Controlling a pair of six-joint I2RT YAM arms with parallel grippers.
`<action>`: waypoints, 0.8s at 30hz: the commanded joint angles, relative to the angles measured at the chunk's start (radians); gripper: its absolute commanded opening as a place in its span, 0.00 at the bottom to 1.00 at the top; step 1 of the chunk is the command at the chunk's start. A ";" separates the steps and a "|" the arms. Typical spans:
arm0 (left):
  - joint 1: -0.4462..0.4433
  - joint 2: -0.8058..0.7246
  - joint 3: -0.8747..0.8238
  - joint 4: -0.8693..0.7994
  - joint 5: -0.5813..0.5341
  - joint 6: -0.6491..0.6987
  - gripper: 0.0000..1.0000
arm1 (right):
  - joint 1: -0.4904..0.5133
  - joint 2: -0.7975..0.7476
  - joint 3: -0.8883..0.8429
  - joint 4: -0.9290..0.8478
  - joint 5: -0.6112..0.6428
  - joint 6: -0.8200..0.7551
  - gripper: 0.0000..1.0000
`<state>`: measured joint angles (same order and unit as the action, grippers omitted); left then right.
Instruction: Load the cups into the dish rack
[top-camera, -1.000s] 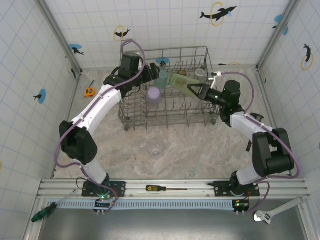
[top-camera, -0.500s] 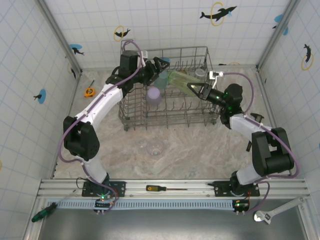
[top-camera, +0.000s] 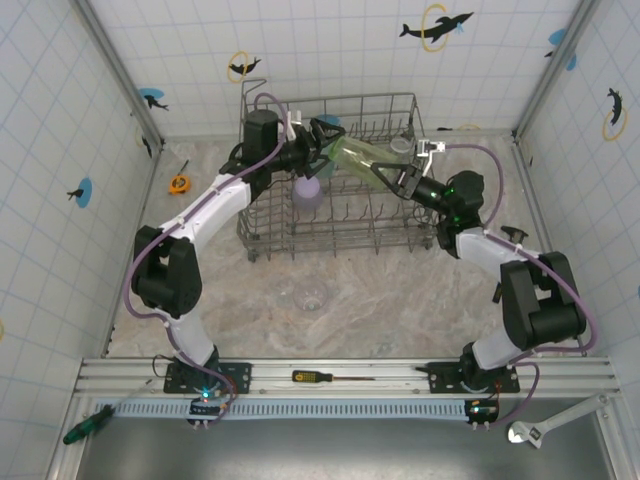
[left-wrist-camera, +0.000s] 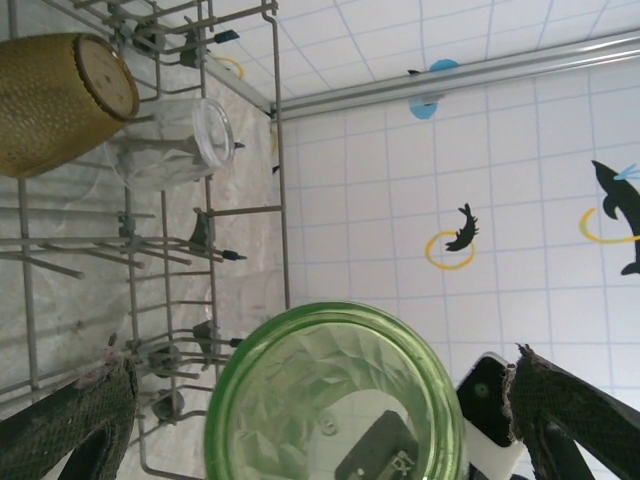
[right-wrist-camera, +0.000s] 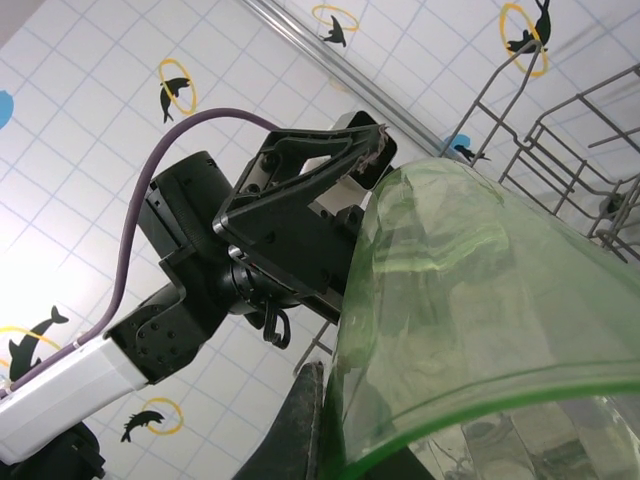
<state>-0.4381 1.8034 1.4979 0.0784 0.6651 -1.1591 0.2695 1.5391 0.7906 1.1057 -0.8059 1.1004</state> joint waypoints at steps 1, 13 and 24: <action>0.004 0.011 -0.016 0.085 0.039 -0.052 0.97 | 0.012 0.025 0.034 0.106 0.004 0.017 0.00; 0.001 -0.004 -0.057 0.124 0.037 -0.077 0.93 | 0.025 0.059 0.062 0.189 0.004 0.067 0.00; -0.016 -0.006 -0.073 0.156 0.038 -0.090 0.74 | 0.042 0.070 0.062 0.200 0.005 0.073 0.00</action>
<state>-0.4438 1.8034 1.4387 0.2005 0.6891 -1.2411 0.3019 1.5982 0.8078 1.2156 -0.8062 1.1740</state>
